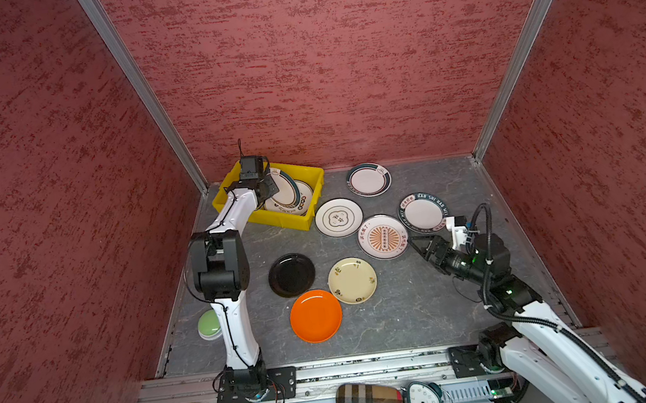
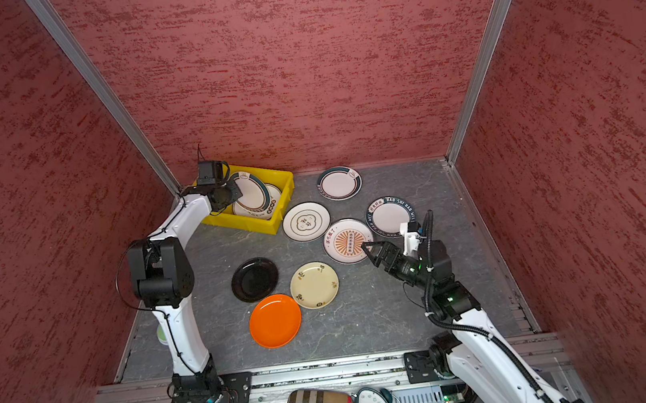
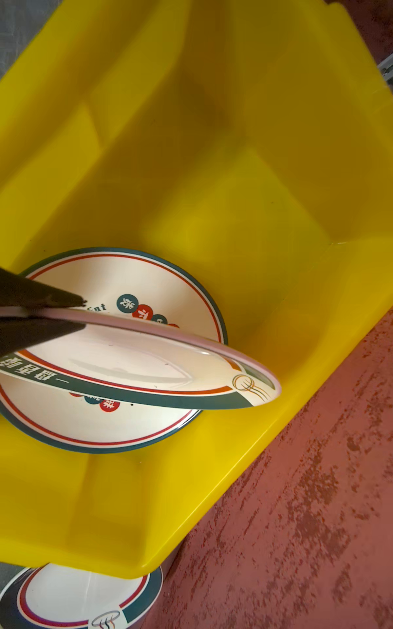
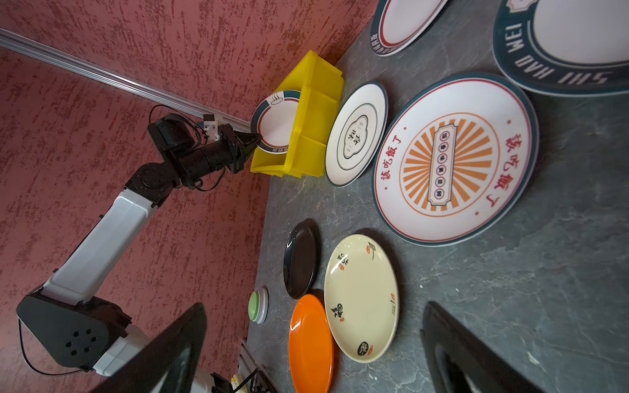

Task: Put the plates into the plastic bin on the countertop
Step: 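Lower the plate into the bin and open the left gripper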

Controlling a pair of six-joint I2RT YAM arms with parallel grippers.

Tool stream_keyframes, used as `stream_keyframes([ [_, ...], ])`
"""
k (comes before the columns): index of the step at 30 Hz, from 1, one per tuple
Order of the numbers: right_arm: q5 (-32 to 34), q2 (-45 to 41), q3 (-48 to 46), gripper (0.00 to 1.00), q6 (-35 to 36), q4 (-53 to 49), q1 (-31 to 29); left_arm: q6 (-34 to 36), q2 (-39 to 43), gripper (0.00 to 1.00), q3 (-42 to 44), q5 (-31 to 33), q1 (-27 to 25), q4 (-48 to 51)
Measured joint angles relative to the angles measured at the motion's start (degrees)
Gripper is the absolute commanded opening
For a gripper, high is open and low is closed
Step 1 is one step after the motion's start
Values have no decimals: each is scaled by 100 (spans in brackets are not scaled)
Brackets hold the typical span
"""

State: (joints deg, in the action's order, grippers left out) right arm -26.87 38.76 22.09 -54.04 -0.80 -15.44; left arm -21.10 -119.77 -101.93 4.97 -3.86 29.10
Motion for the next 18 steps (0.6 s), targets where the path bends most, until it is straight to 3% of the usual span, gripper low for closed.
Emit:
stream_keyframes([
  [2,15,42,0,99,0,4,0,2,-74,11,-79,-26,-4,55],
  [5,33,79,0,99,-2,4,0,37,-131,22,-166,-42,-2,72],
  [8,48,79,0,99,-2,7,0,66,-133,23,-177,-42,0,98],
  [15,57,210,0,99,2,11,7,136,-136,42,-179,-125,-2,90],
  [18,57,297,2,99,2,11,11,142,-190,44,-225,-195,-2,90],
])
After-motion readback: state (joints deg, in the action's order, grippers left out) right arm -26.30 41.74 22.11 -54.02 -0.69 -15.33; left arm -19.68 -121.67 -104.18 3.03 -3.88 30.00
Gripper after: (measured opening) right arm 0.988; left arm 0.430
